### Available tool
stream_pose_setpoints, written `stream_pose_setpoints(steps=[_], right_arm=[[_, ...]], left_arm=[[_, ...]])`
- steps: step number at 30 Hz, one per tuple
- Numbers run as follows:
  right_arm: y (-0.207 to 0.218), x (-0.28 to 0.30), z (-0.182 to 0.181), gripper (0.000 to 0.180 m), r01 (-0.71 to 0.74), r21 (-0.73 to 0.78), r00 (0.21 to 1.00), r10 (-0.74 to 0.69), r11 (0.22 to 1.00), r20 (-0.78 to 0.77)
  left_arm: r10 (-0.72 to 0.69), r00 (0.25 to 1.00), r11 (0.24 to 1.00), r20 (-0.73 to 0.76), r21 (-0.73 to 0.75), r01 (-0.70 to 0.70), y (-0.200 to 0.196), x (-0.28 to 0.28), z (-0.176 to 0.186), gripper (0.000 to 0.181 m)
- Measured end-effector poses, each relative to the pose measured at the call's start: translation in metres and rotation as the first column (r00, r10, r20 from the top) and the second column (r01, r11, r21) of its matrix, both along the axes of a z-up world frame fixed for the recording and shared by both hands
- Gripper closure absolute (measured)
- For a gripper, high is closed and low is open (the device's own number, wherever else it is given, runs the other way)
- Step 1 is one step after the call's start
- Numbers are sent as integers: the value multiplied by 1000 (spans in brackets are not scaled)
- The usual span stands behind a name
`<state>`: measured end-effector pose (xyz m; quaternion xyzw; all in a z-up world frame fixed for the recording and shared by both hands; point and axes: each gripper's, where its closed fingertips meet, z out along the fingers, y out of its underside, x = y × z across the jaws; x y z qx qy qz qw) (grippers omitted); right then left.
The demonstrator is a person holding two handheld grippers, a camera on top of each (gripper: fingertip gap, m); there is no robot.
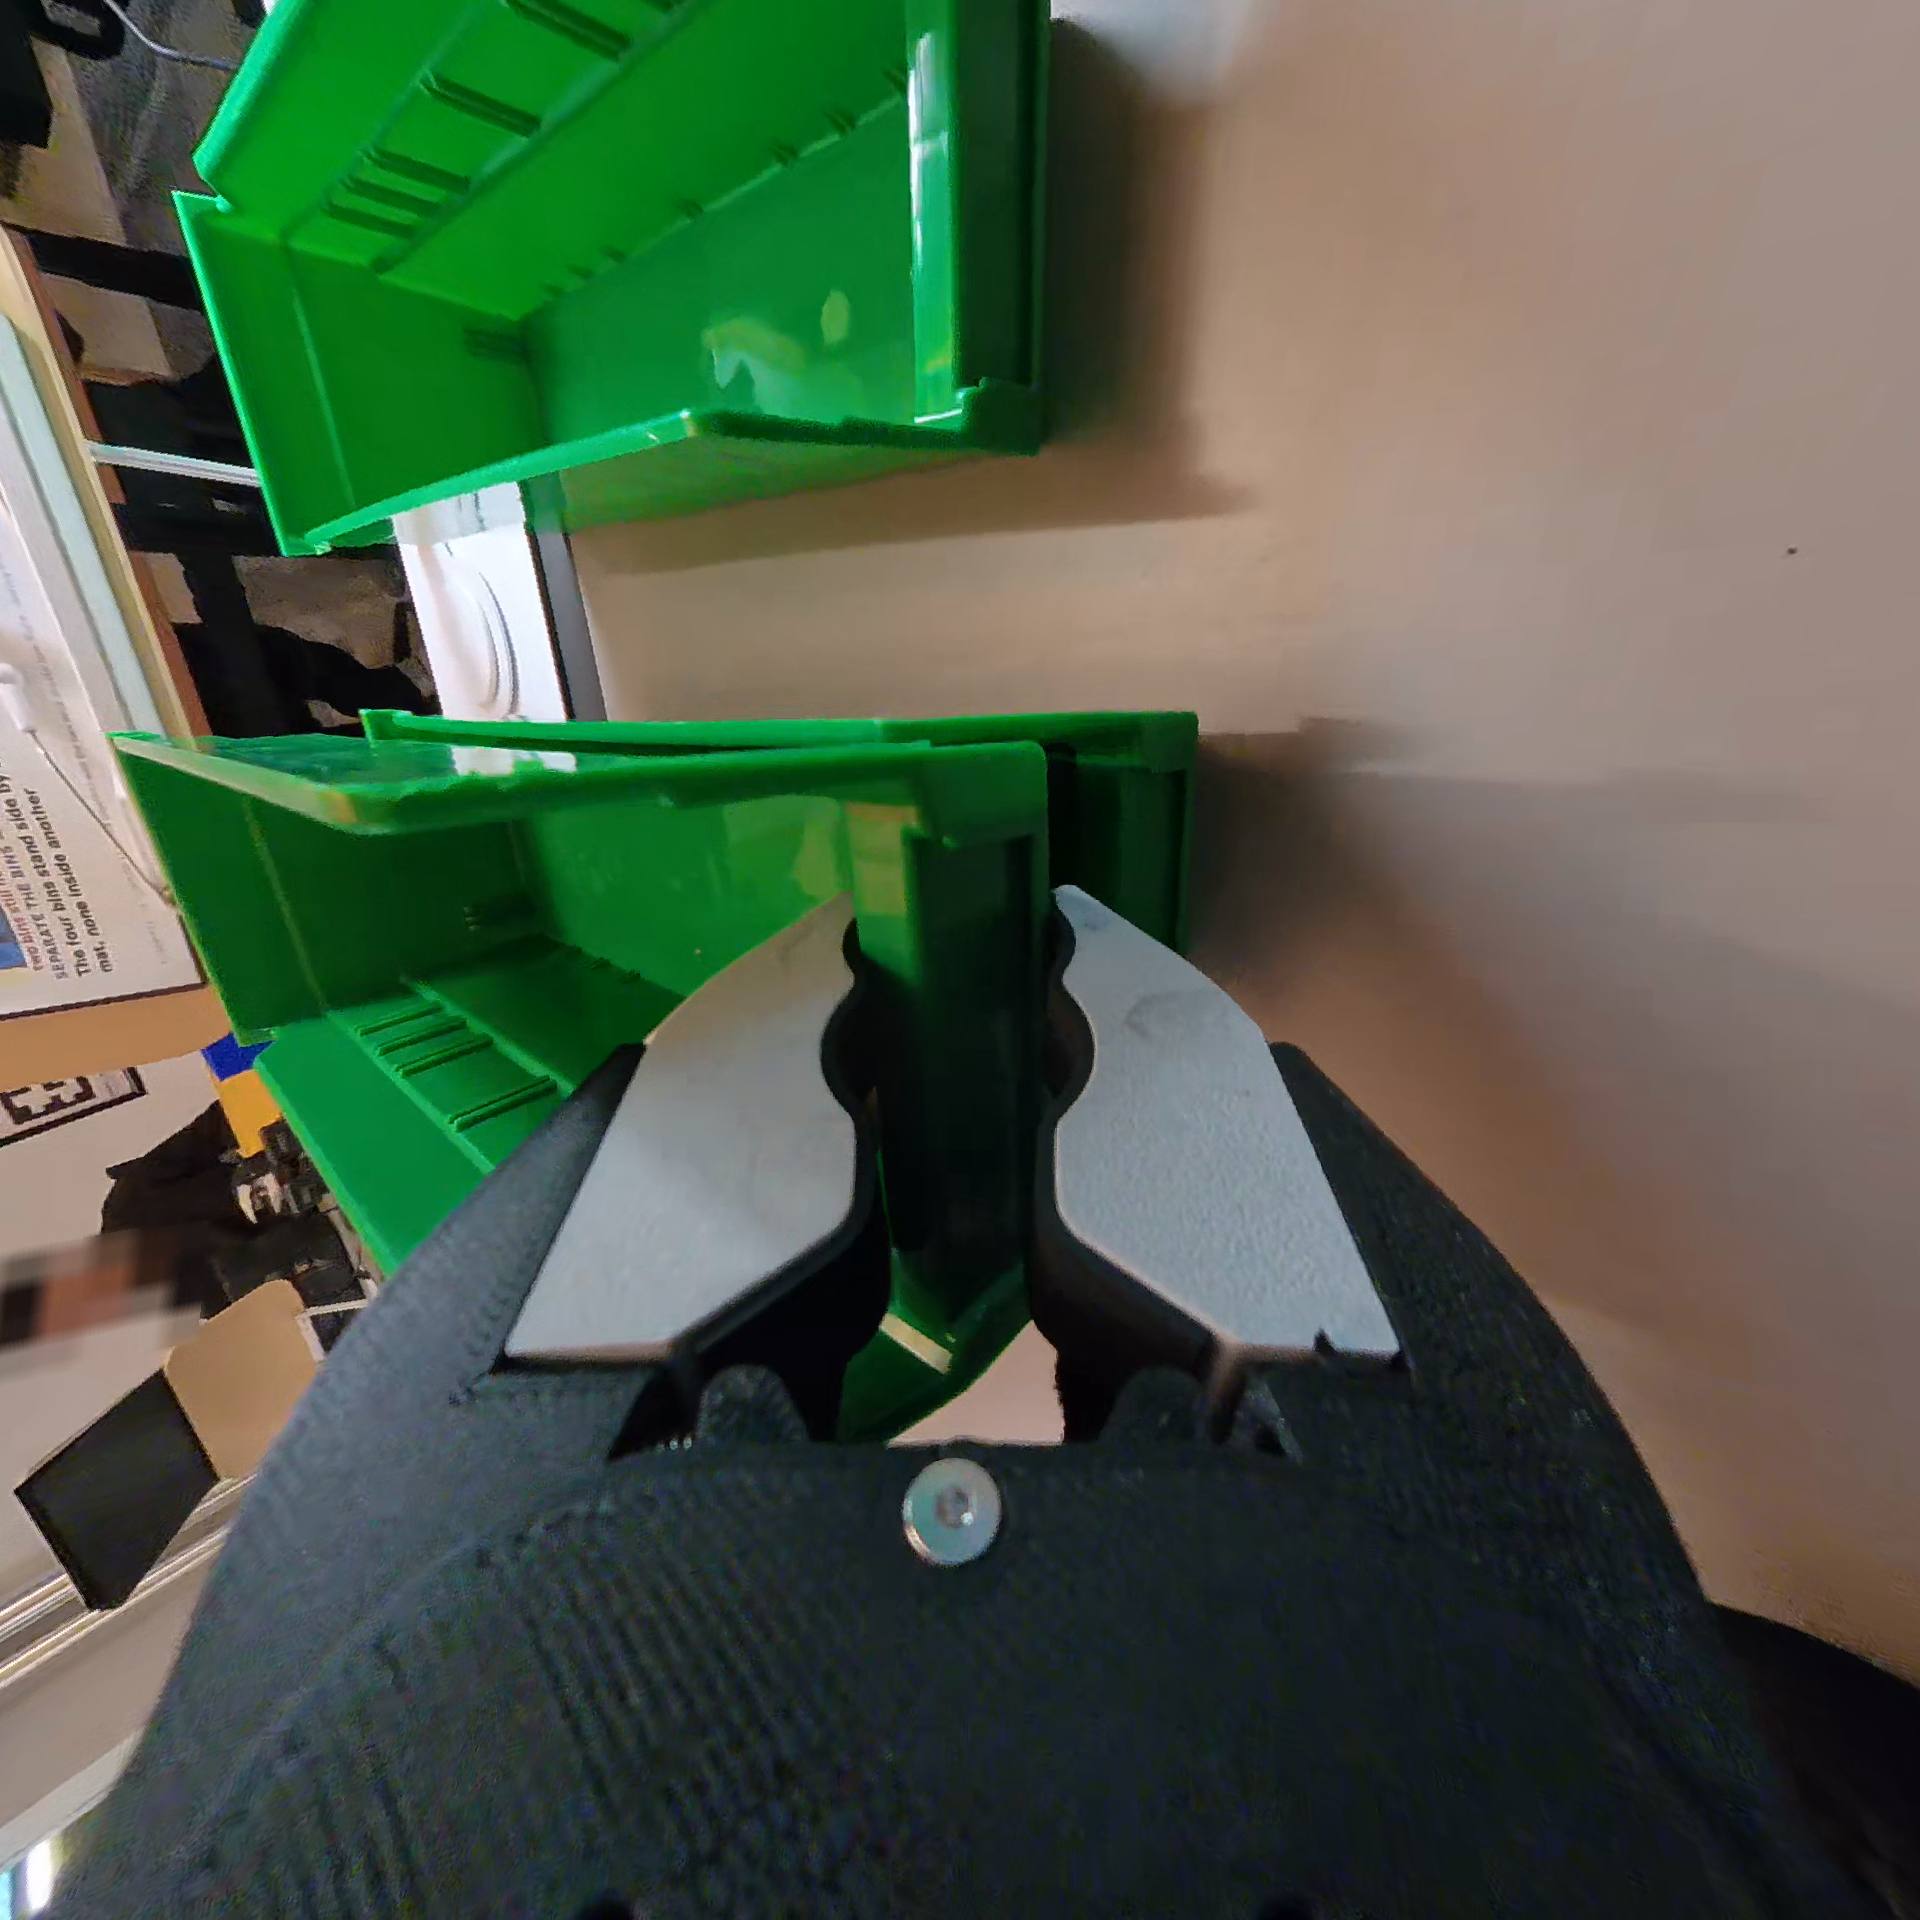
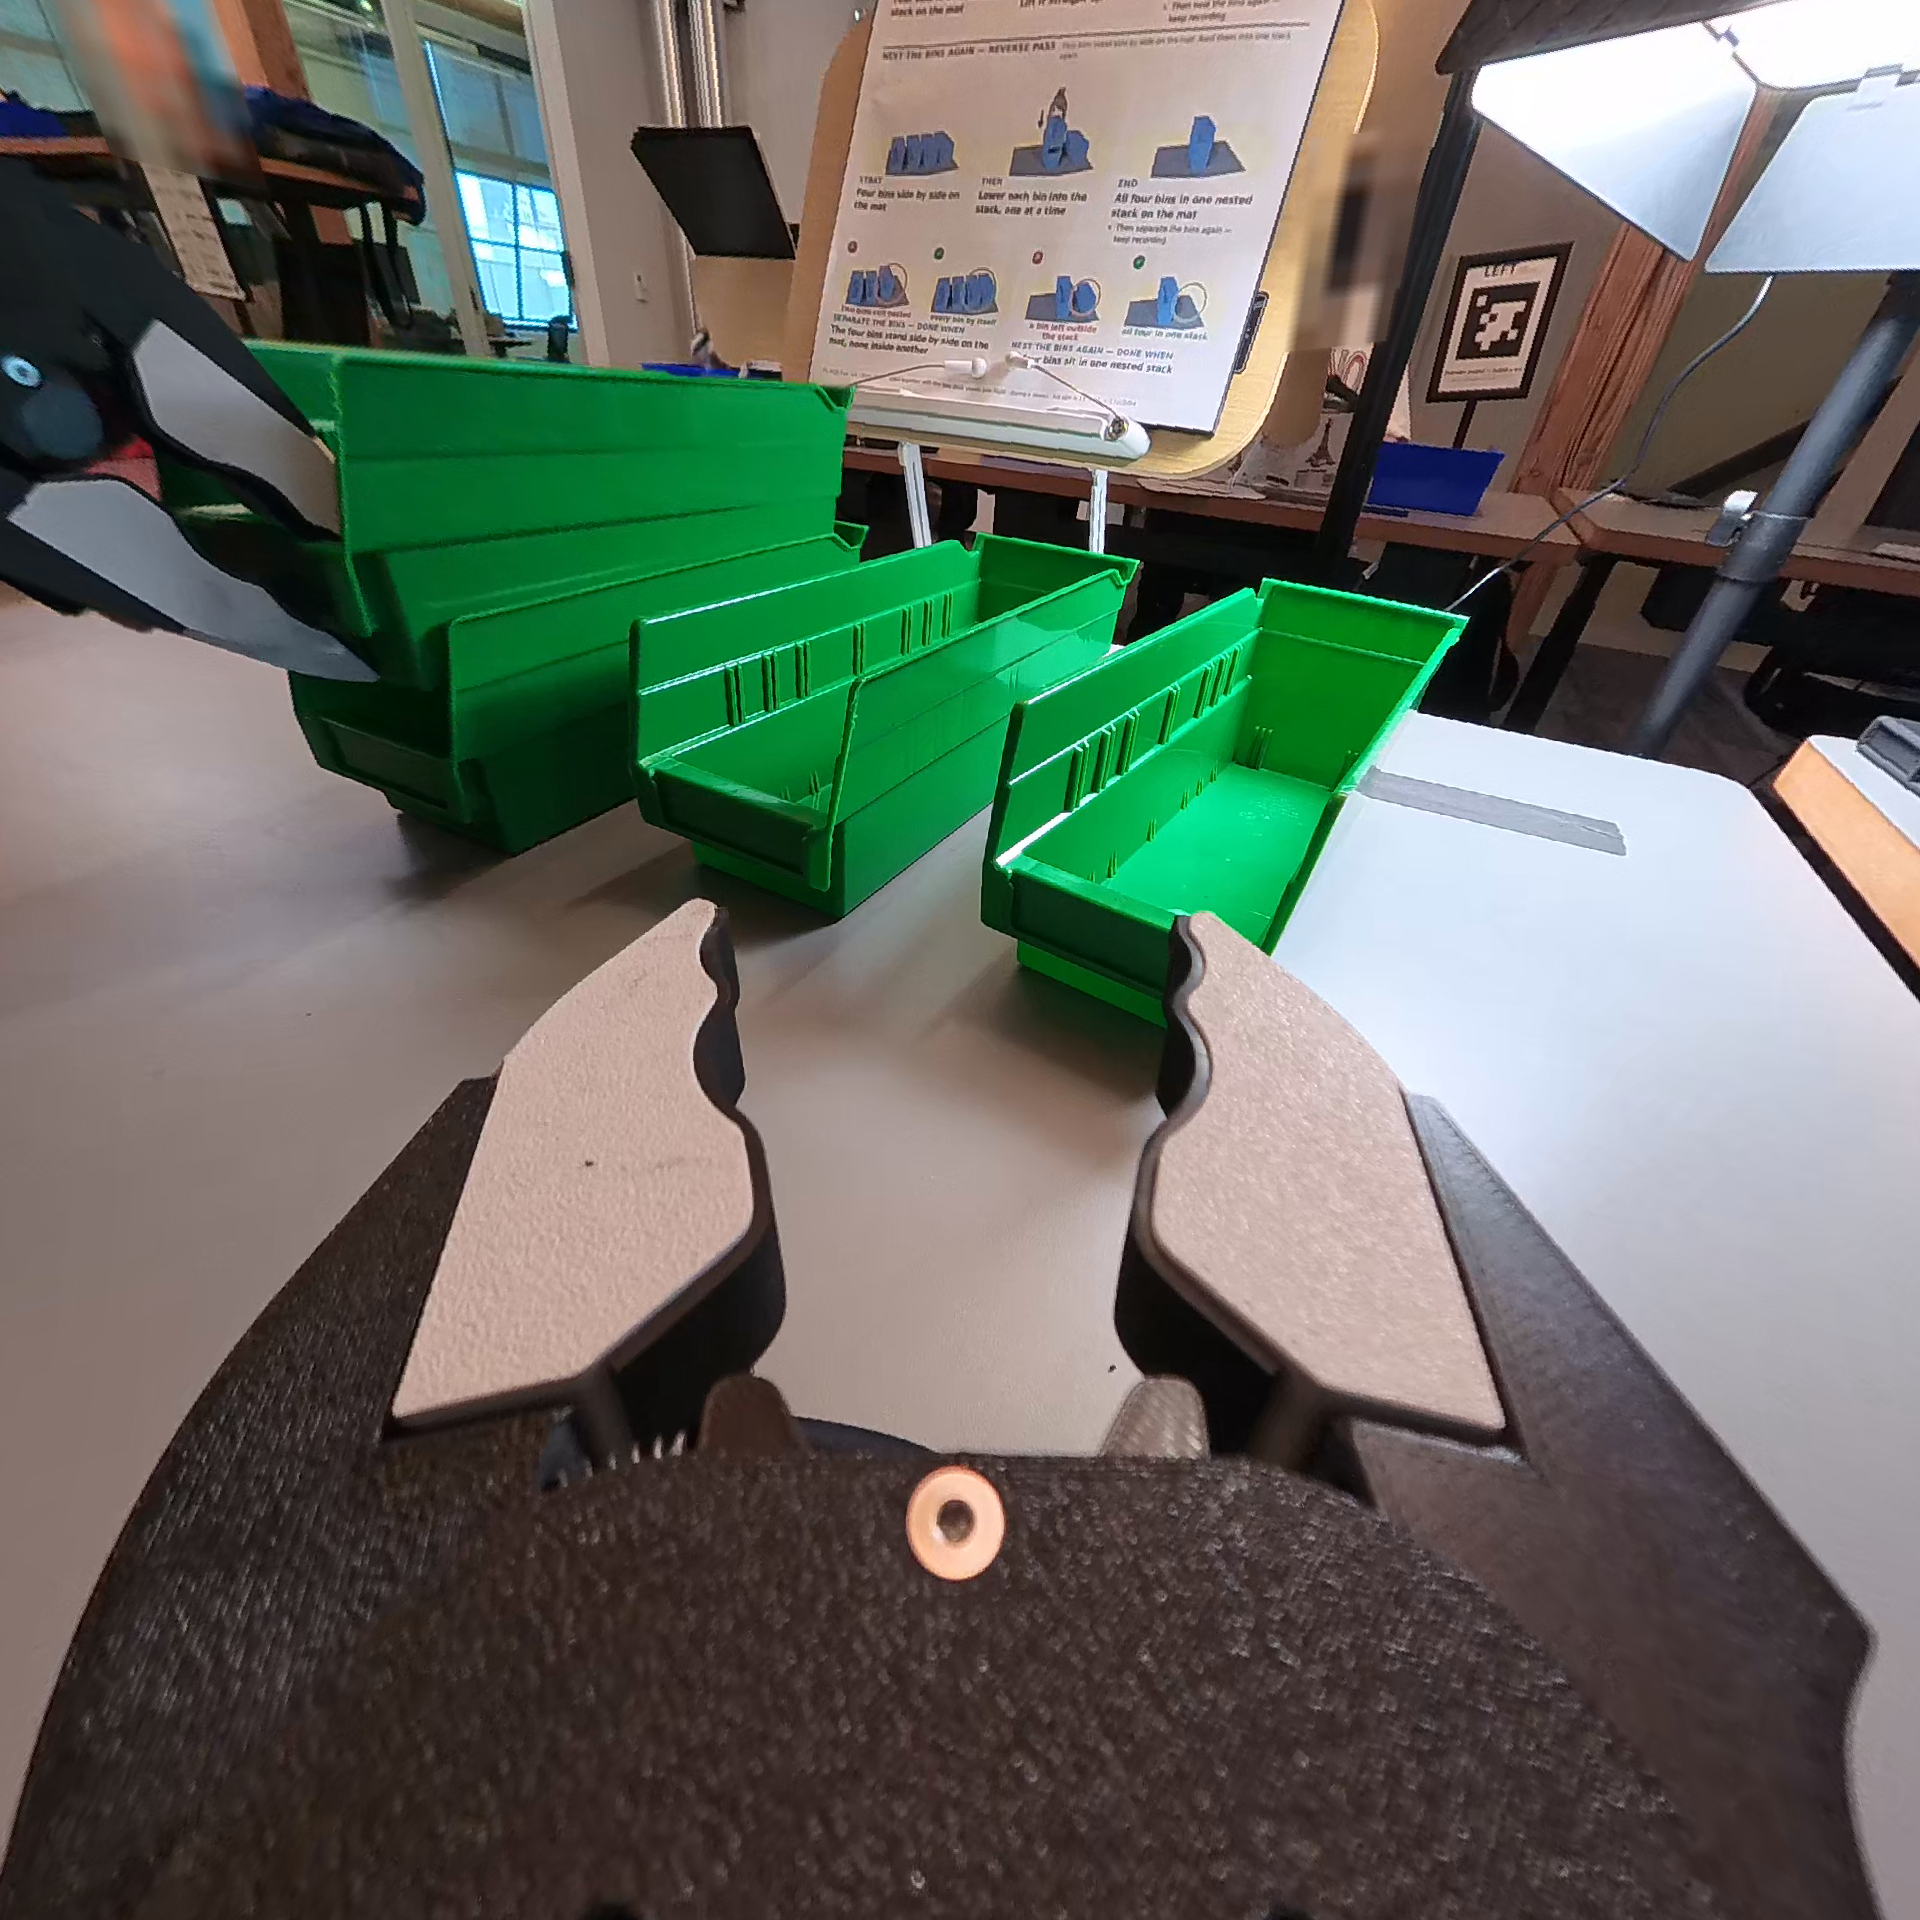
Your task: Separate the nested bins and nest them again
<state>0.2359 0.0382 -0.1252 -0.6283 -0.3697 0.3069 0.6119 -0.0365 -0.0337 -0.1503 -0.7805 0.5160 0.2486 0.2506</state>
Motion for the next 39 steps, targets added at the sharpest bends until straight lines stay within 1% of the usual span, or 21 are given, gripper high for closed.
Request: stream_pose_setpoints(steps=[6, 12, 16, 20, 24, 29, 32, 34, 36, 39], right_arm=[[0, 0, 0, 101, 0, -2, 1000, 0, 1000, -1], [0, 0, 0, 102, 0, -1, 1000, 0, 1000, -3], [0, 1, 1, 102, 0, -1, 1000, 0, 1000, -6], [0, 1, 0, 103, -1, -3, 1000, 1, 1000, -7], [0, 1, 0, 103, -2, -3, 1000, 2, 1000, -7], [0, 0, -1, 103, -3, -4, 1000, 3, 1000, 0], [0, 0, -1, 103, -3, -5, 1000, 3, 1000, 4], [0, -1, -2, 103, -6, -9, 1000, 6, 1000, 11], [0, -3, -5, 104, -10, -13, 1000, 10, 1000, 26], [0, -7, -9, 104, -16, -16, 998, 17, 1000, 62]], left_arm=[[14, 997, 1000, 75, 3, -14, 6, -2, -8, 151], [22, 993, 1000, 120, 10, -23, 10, -1, -16, 149], [31, 987, 1000, 158, -1, -31, 10, 2, -20, 140], [15, 978, 1000, 208, 17, -19, 4, 12, -11, 135], [-4, 955, 996, 298, 82, -21, -4, 18, 9, 135], [-20, 888, 982, 459, 177, -69, -22, 15, 32, 138], [-24, 822, 968, 568, 218, -122, -35, 9, 35, 144], [-18, 769, 956, 639, 237, -175, -44, 1, 34, 147], [5, 734, 938, 679, 251, -239, -50, -14, 28, 148], [75, 668, 925, 741, 198, -324, -56, -37, 9, 150]])
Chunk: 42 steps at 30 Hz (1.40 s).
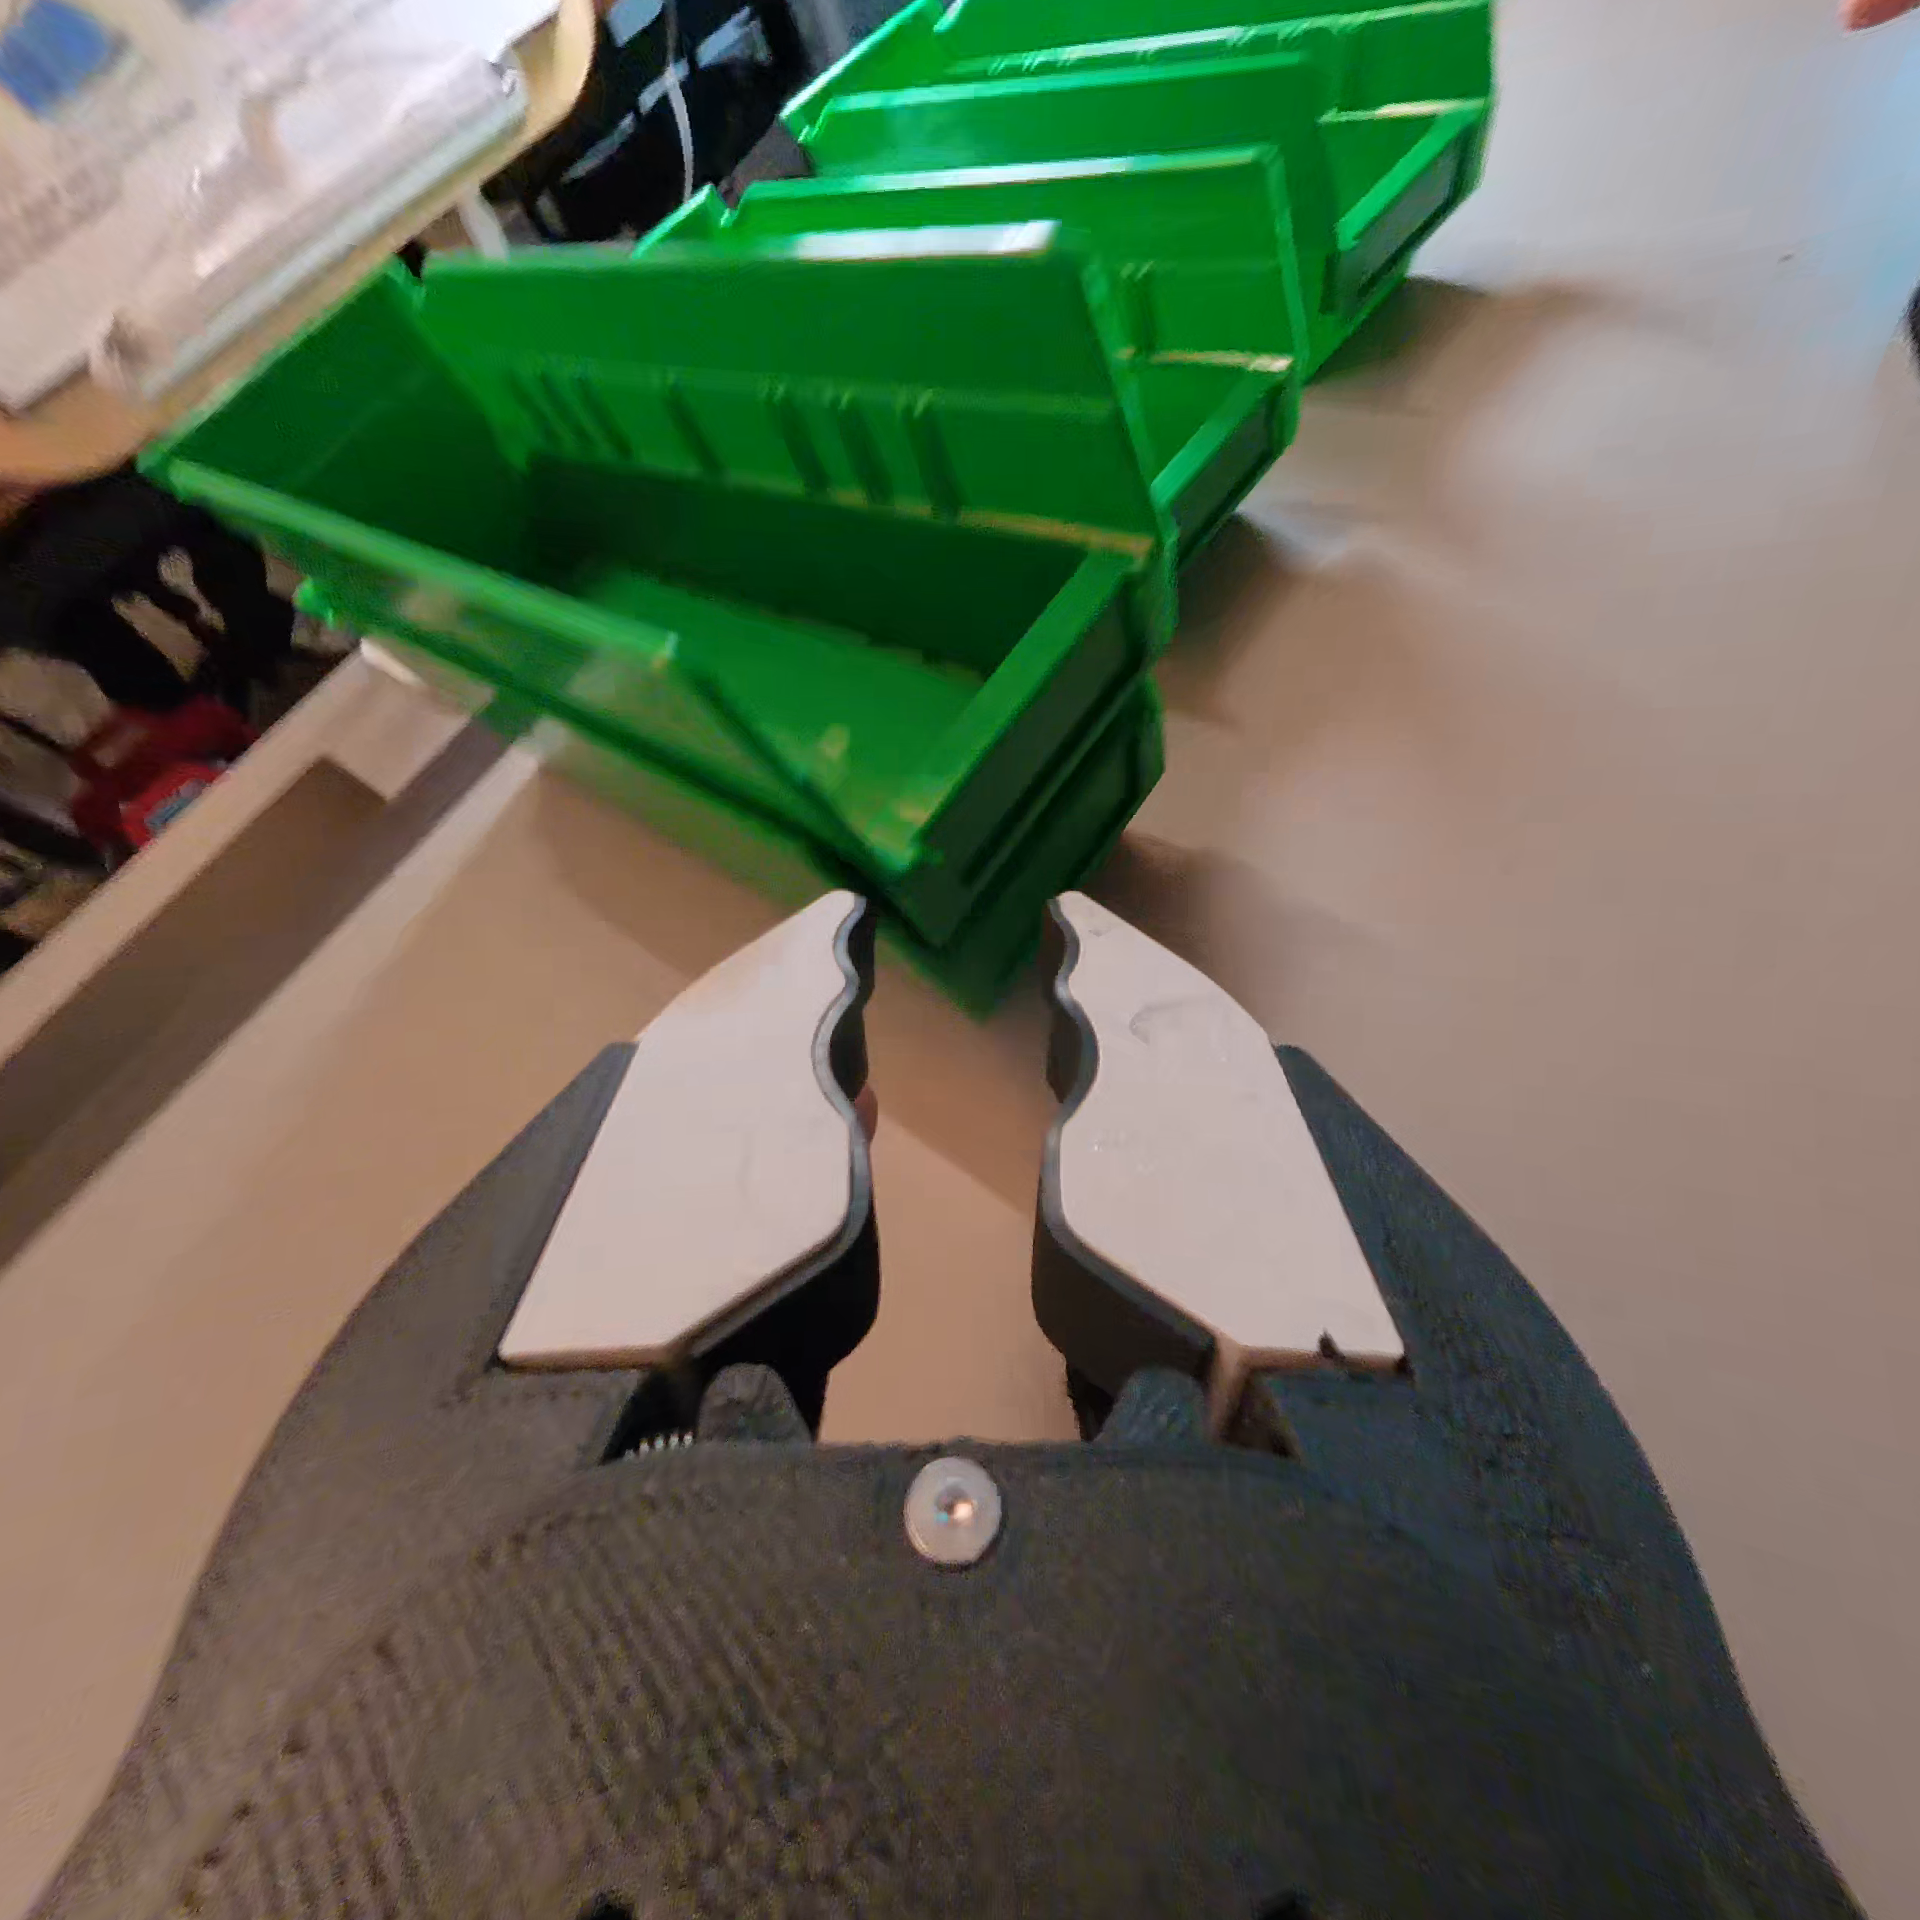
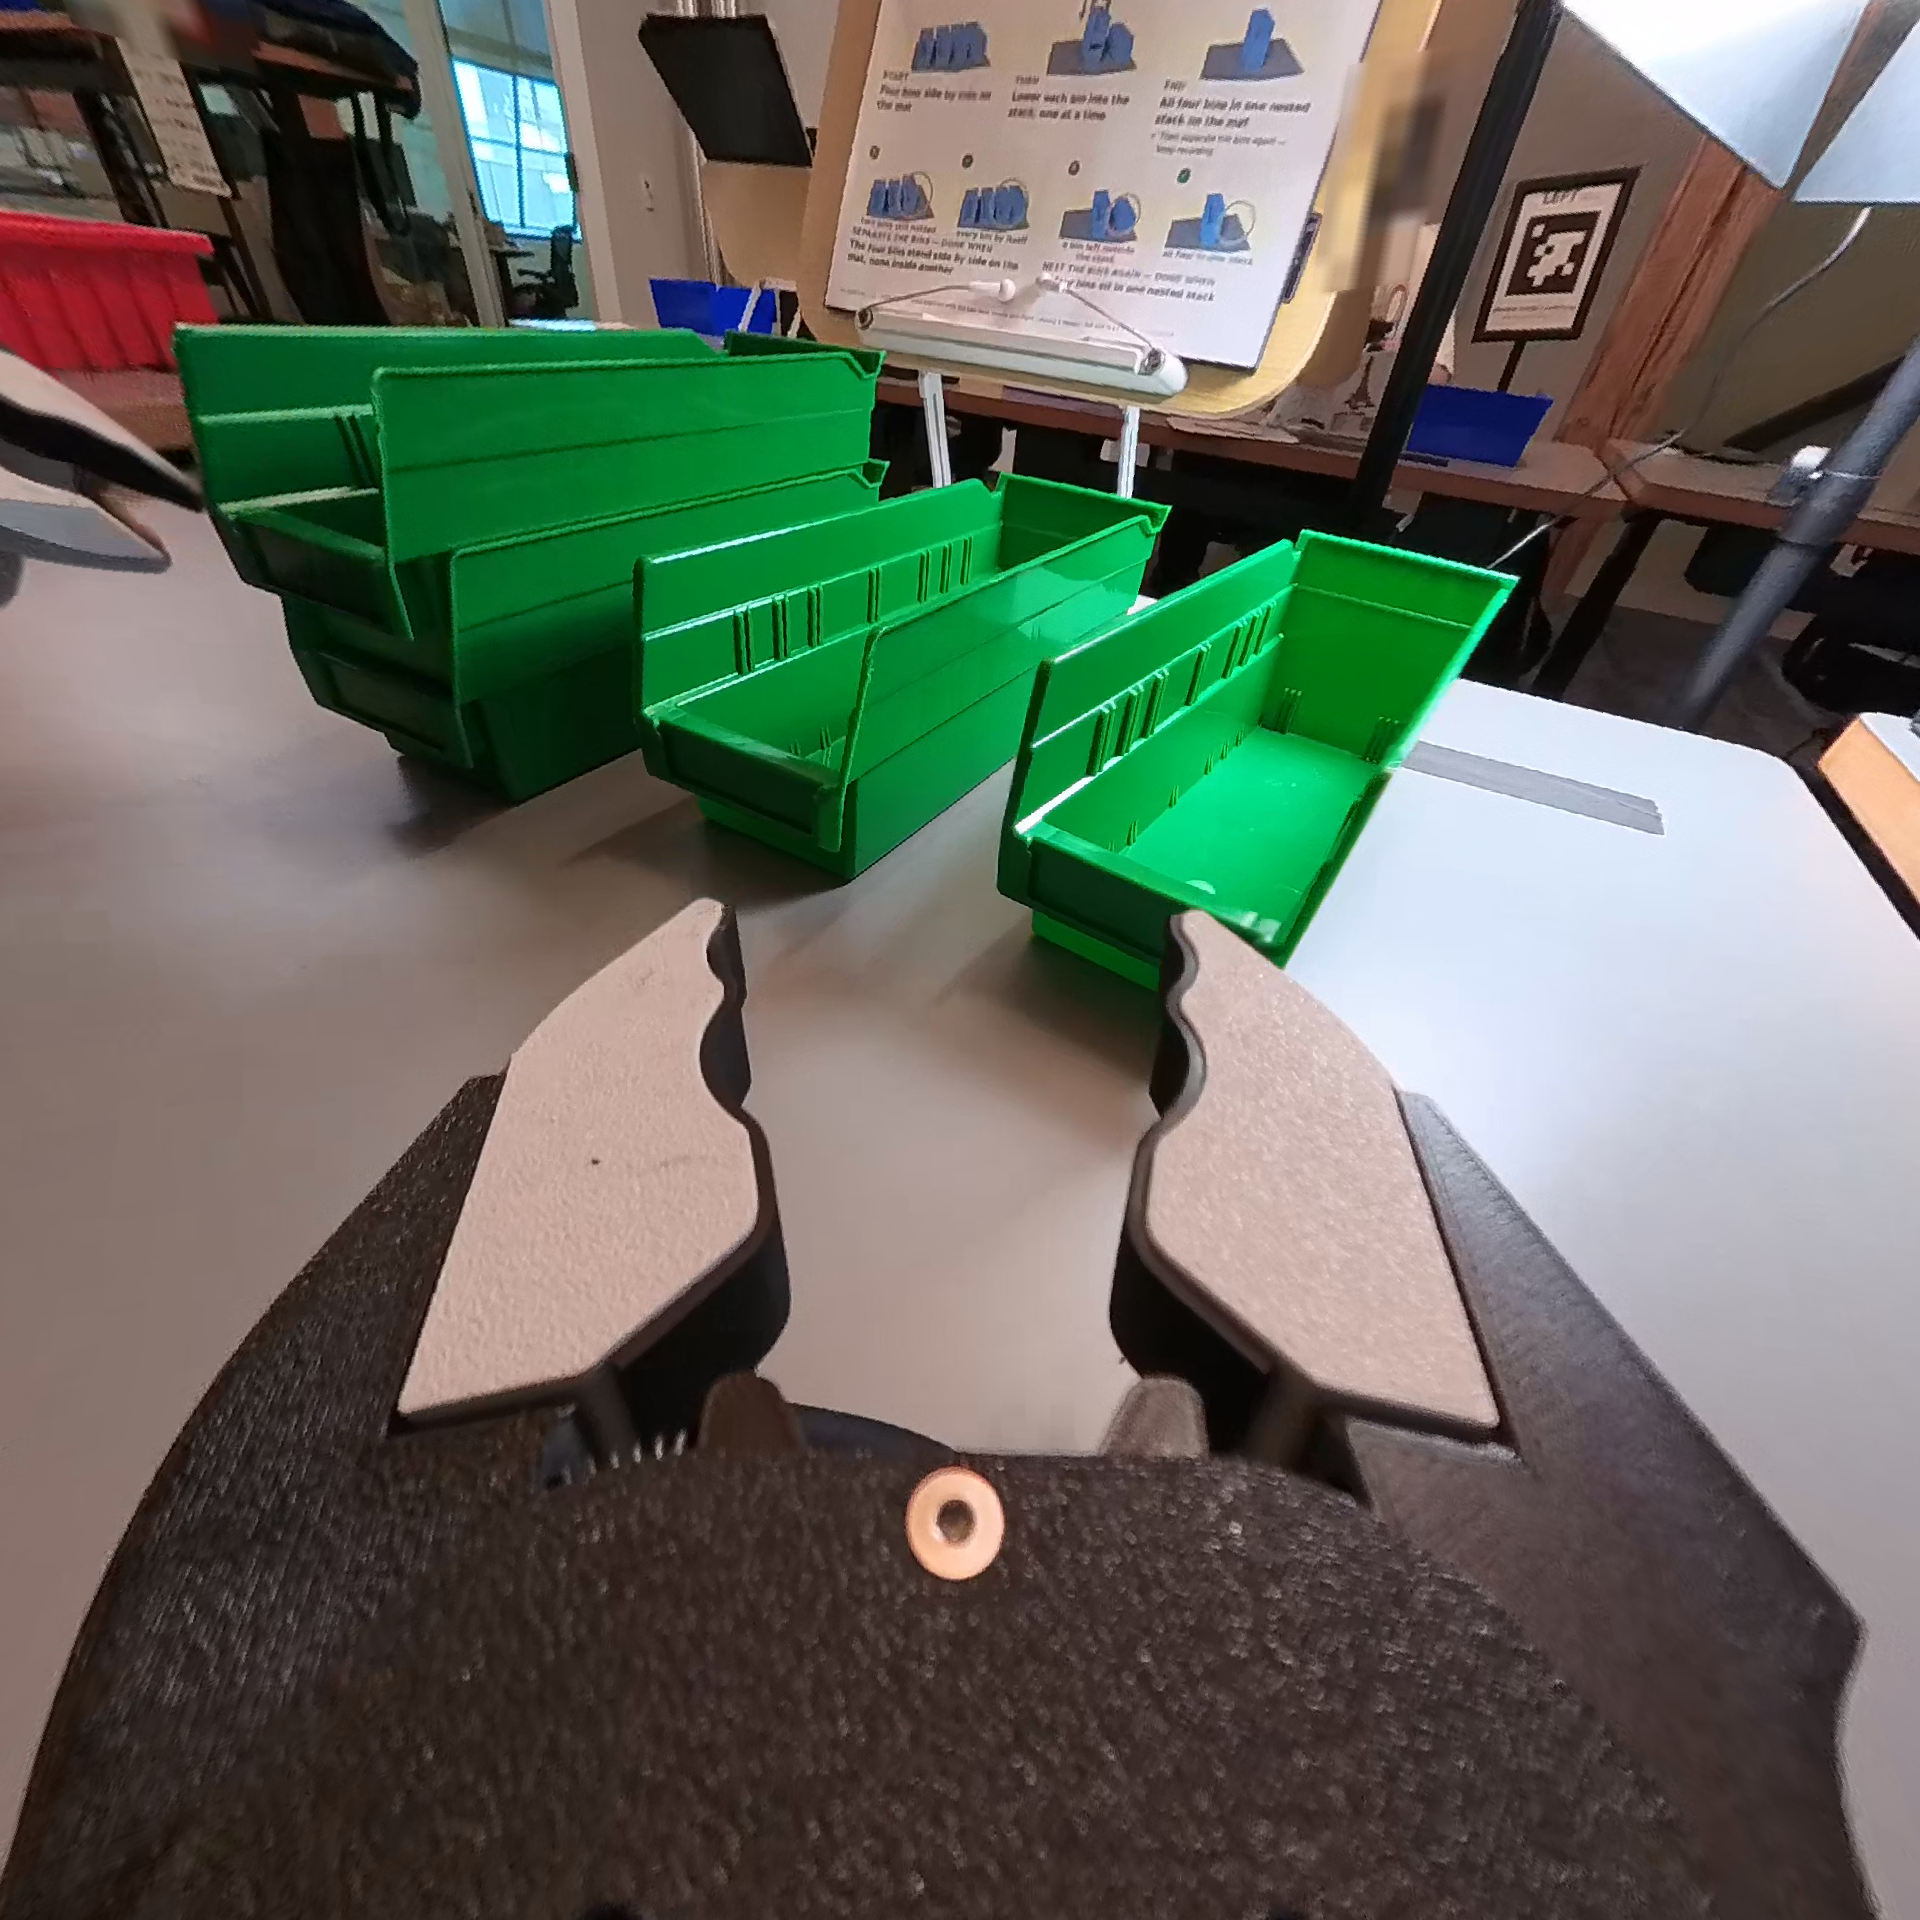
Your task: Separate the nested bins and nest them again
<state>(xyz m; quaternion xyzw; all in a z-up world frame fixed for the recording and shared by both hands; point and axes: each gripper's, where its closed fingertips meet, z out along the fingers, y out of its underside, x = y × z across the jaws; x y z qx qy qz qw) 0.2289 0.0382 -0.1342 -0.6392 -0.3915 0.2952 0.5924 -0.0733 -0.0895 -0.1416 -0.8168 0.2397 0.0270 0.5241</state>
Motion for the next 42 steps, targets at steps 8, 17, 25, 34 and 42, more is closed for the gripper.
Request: stream_pose_setpoints(steps=[8, 17, 25, 34, 42], right_arm=[[-8, -19, -8, 103, -70, 3, 991, 69, 998, 112], [-28, -116, -29, 102, -386, 162, 795, 239, 908, 557], [-14, -183, -48, 107, -524, 270, 609, 134, 808, 782], [37, -184, -85, 136, -532, 278, 340, -99, 800, 935], [38, -181, -91, 152, -546, 143, 274, 14, 825, 962]], left_arm=[[17, 1000, 995, 0, -99, -16, 25, -19, -51, 143], [-156, 988, 985, -9, -71, 155, 49, -1, -50, 141], [-122, 987, 989, 105, -68, 129, 48, -26, -46, 133], [-135, 984, 989, 120, -43, 141, 48, -23, -43, 133], [-131, 985, 991, 108, -26, 135, 47, -16, -39, 133]])
